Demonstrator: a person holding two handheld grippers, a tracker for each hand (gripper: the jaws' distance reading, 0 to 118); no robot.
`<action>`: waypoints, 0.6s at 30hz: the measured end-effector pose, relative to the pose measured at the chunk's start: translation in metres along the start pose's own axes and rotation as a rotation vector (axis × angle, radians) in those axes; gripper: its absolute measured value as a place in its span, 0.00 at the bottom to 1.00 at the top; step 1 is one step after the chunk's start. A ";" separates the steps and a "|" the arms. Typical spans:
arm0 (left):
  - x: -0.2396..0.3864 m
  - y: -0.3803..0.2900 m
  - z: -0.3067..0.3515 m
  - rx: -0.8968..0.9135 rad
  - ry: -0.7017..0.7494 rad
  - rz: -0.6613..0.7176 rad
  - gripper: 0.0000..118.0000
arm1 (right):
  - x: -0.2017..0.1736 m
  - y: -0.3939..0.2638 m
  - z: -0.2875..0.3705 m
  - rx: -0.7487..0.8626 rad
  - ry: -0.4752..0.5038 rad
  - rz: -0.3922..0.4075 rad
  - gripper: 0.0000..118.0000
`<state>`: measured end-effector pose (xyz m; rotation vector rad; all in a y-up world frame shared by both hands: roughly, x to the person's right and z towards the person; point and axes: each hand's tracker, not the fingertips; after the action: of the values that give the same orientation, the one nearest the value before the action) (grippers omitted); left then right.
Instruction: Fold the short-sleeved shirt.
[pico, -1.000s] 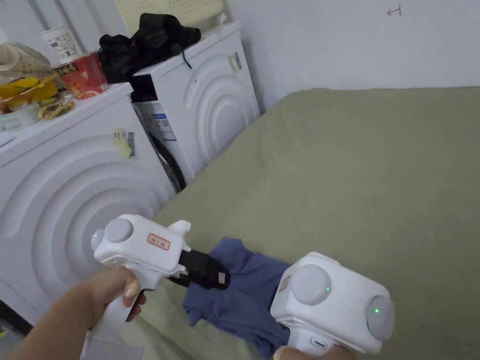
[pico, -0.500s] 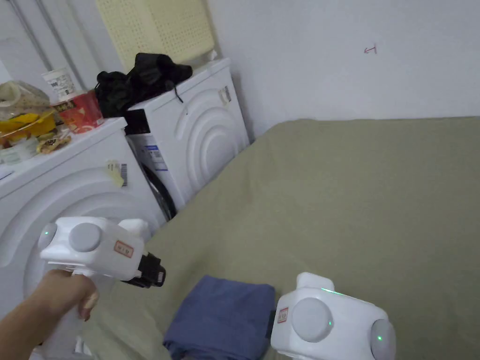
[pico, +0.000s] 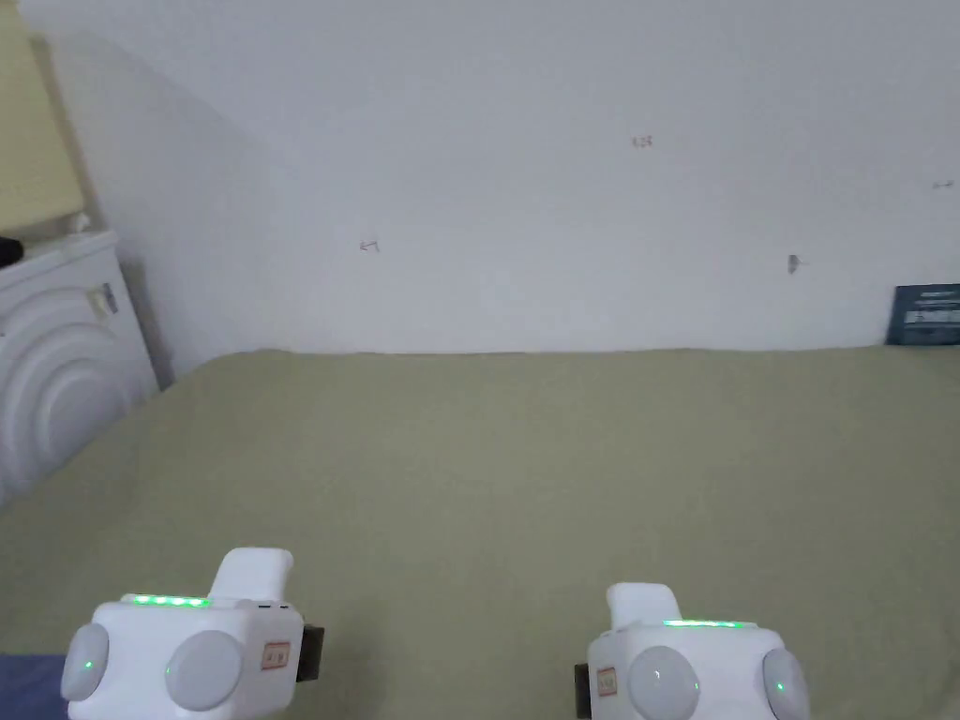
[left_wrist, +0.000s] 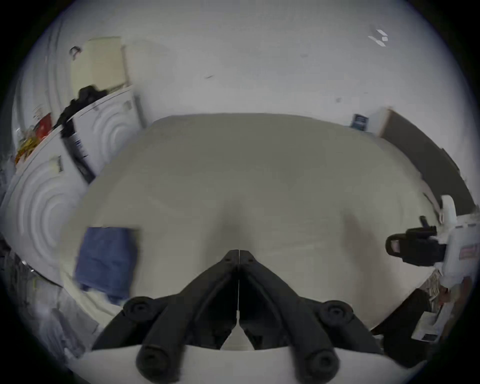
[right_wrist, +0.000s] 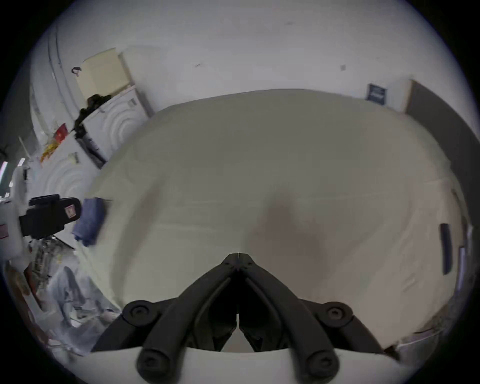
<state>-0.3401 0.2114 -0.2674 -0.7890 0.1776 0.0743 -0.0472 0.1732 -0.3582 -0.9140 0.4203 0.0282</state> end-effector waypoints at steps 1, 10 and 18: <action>0.024 -0.005 0.002 0.002 -0.021 0.001 0.01 | 0.021 -0.004 0.009 0.003 -0.034 0.001 0.00; 0.141 -0.026 0.028 0.210 0.001 -0.036 0.01 | 0.133 -0.034 0.078 0.179 -0.267 -0.011 0.00; 0.154 -0.023 0.068 0.523 0.138 -0.019 0.01 | 0.136 -0.048 0.130 0.746 -0.417 0.124 0.00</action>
<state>-0.1769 0.2437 -0.2334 -0.2733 0.3053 -0.0452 0.1316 0.2233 -0.3017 -0.1324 0.0738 0.1613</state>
